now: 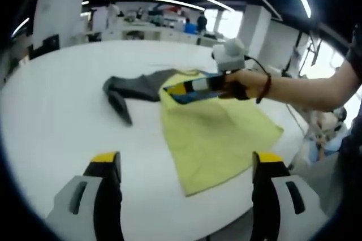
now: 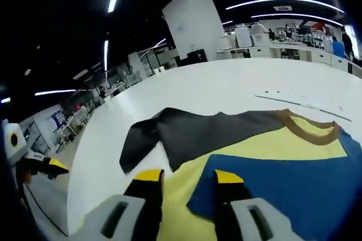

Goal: Fold the garment on the visible template until the final outline fits inside the template.

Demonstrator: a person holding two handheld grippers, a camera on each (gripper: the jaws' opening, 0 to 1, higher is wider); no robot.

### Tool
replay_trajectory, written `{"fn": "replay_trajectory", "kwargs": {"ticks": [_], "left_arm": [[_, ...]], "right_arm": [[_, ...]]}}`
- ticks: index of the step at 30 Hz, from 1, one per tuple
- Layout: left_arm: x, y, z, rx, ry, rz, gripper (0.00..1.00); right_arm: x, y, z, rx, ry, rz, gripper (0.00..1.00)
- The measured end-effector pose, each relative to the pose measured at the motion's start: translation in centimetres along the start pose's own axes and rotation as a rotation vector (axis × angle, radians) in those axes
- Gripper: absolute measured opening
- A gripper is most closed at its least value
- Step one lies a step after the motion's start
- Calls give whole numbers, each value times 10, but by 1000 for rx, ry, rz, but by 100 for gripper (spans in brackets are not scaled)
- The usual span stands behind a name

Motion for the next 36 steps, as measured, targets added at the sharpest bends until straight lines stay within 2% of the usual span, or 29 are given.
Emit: {"fn": "replay_trajectory", "kwargs": {"ticks": [9,17,21,26,29,36], "left_arm": [[-3,-5,-4,13,-33,17,98],[-2,-9,-7,27,-49,30,99],[-2,-10,-7,39,-59,37,99],[-2,-10,-5,37,-56,45,99],[-5,-12,-6,53,-80,55,99],[-7,-16,-6,61,-92,58,98]], "right_arm": [[24,-24,-36,27,95,-75,58],[48,-26,-70,17,202,-74,78],[64,-24,-84,12,251,-48,80],[89,-17,-105,-2,318,-30,78],[103,-10,-121,-11,365,-23,77],[125,6,-151,-39,436,6,74]]}}
Point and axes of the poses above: the point that each gripper's makers call its tool centre point, and the gripper's own axes: z roughly forward along the fingers, x roughly to its right, y roughly out of its underside, the point moved 9 cm from there along -z, roughly backward along the fingers, and after that the axes turned 5 degrees about z, right-handed, at the moved point
